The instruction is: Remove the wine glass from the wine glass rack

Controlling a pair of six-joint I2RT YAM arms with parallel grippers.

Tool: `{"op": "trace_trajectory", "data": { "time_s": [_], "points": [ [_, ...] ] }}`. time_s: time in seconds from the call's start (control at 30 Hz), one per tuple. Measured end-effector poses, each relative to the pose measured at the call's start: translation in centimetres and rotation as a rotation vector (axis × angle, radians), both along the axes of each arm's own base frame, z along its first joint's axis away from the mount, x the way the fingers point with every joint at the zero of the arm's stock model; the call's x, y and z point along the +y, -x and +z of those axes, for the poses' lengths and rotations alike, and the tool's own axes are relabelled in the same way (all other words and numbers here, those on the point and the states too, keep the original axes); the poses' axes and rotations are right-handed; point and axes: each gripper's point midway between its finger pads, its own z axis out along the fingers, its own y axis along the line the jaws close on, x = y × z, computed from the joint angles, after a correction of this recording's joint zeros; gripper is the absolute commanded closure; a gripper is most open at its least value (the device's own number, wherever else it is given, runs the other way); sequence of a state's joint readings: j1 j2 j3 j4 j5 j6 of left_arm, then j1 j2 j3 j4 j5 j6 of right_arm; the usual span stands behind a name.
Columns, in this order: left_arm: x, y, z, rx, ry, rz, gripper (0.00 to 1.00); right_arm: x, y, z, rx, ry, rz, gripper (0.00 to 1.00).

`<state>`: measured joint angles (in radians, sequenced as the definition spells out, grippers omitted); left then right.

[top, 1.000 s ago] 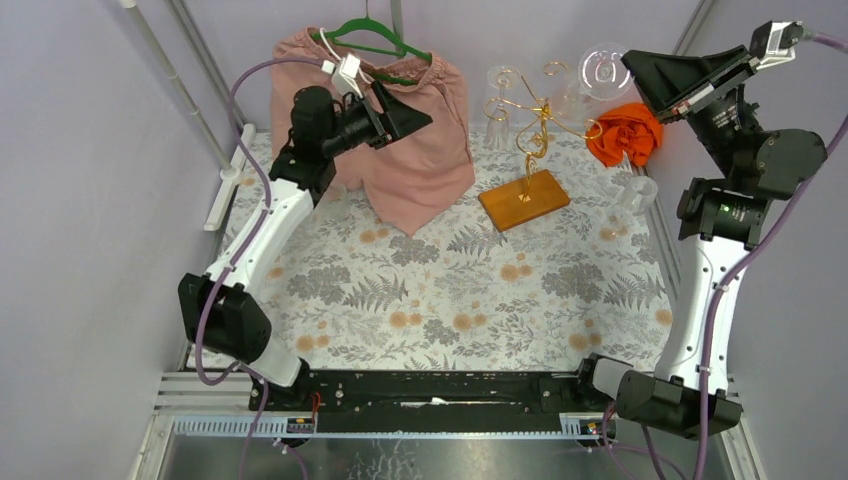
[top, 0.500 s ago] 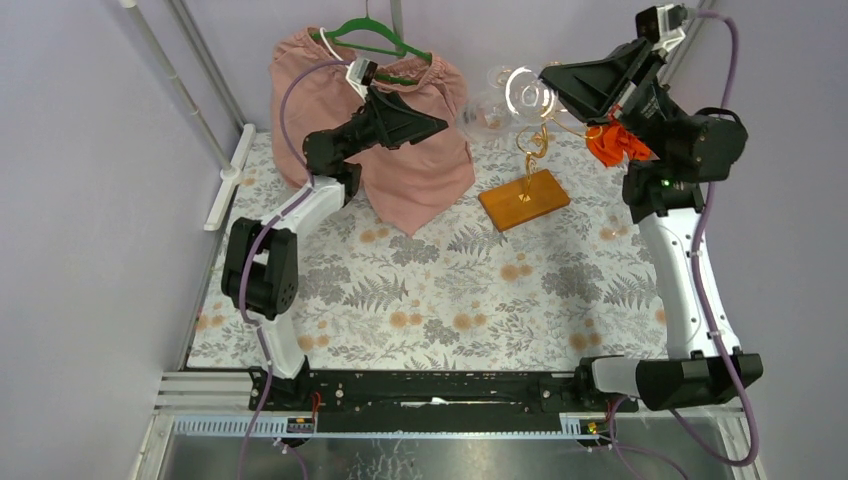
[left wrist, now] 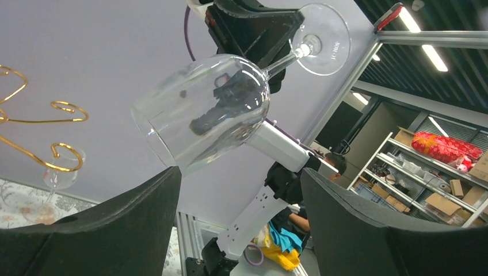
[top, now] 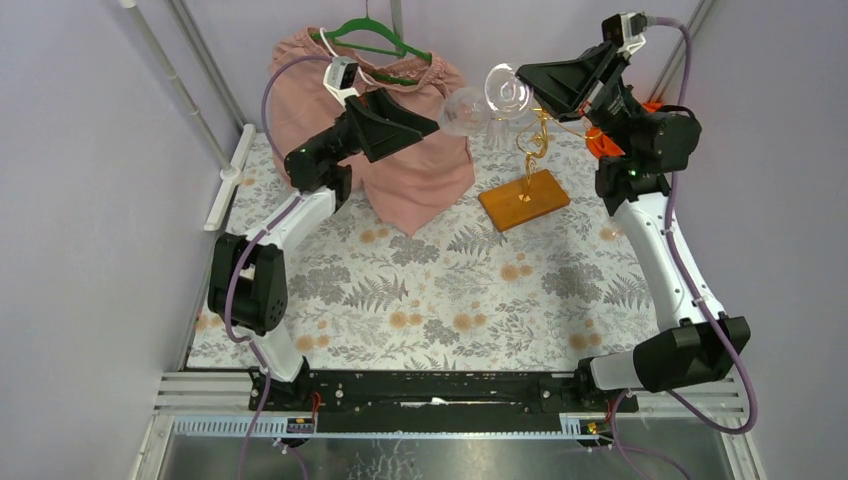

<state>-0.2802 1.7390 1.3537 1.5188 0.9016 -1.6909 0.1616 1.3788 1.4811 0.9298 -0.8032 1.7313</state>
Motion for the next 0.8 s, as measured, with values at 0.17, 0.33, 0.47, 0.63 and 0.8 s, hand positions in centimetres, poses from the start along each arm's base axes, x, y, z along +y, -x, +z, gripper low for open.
{"op": "trace_trajectory", "data": {
  "time_s": [0.17, 0.33, 0.47, 0.63, 0.8],
  "points": [
    [0.0, -0.2, -0.8, 0.024, -0.007, 0.0, 0.16, 1.0, -0.3, -0.5, 0.016, -0.006, 0.025, 1.0],
    [-0.1, -0.3, -1.0, 0.029, -0.009, 0.001, 0.16, 1.6, 0.2, -0.5, 0.008, -0.008, 0.041, 1.0],
    [0.0, -0.3, -1.0, 0.031, -0.008, 0.0, 0.16, 2.0, 0.1, -0.9, 0.011, -0.007, 0.042, 1.0],
    [0.0, -0.2, -1.0, 0.042, -0.006, 0.0, 0.22, 2.7, -0.3, -2.6, 0.037, -0.017, 0.056, 1.0],
    [0.6, 0.8, -0.7, 0.053, -0.002, 0.011, 0.34, 2.2, 0.4, -3.4, 0.013, -0.106, 0.088, 1.0]
  ]
}}
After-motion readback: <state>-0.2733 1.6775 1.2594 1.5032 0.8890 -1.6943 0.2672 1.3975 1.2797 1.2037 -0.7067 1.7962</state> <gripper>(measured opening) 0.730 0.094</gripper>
